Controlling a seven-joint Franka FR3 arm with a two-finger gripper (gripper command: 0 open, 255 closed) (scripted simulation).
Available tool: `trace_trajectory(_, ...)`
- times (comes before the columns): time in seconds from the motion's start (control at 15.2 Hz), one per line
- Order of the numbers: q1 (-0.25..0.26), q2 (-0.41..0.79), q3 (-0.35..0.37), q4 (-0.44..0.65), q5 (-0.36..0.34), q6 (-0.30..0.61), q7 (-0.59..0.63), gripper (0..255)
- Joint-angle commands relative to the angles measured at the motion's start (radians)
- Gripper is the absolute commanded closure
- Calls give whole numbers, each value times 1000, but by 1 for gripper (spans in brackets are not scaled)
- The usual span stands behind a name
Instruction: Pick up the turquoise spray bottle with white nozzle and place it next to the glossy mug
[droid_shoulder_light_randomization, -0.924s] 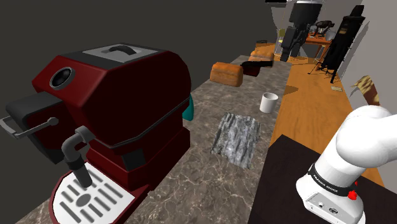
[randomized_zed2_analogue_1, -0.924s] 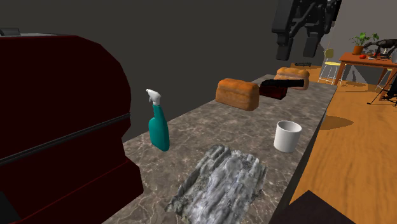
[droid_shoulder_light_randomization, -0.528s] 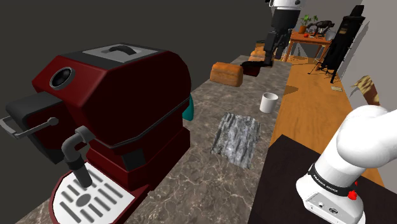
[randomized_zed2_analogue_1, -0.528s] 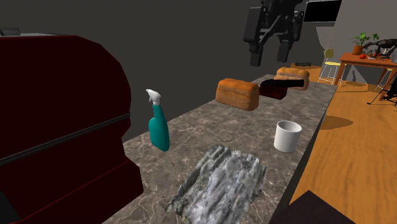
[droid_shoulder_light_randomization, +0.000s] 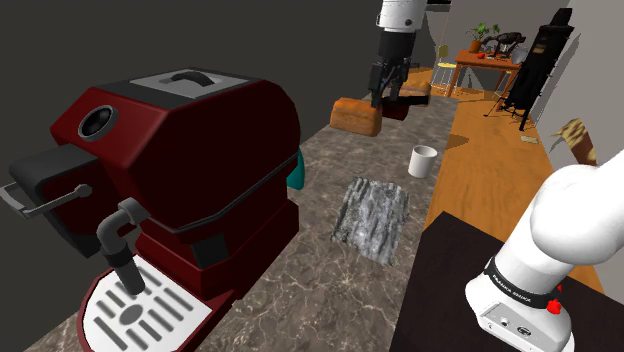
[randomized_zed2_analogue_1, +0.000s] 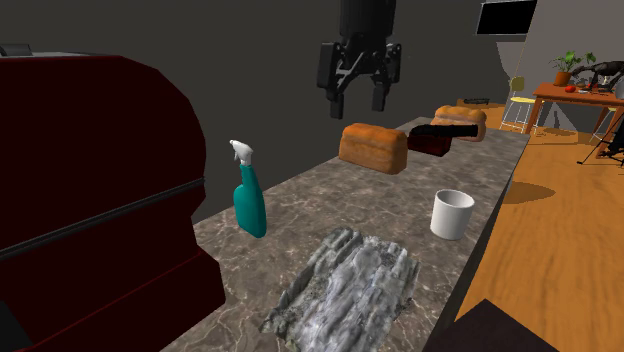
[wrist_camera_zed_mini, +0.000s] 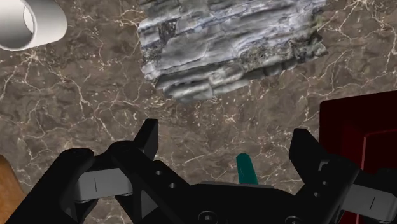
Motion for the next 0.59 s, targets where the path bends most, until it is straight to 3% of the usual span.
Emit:
trace_trajectory(0.0,8,78,14,41,4,37,11,0)
trace_trajectory(0.53,36,369,59,253,-6,112,50,0)
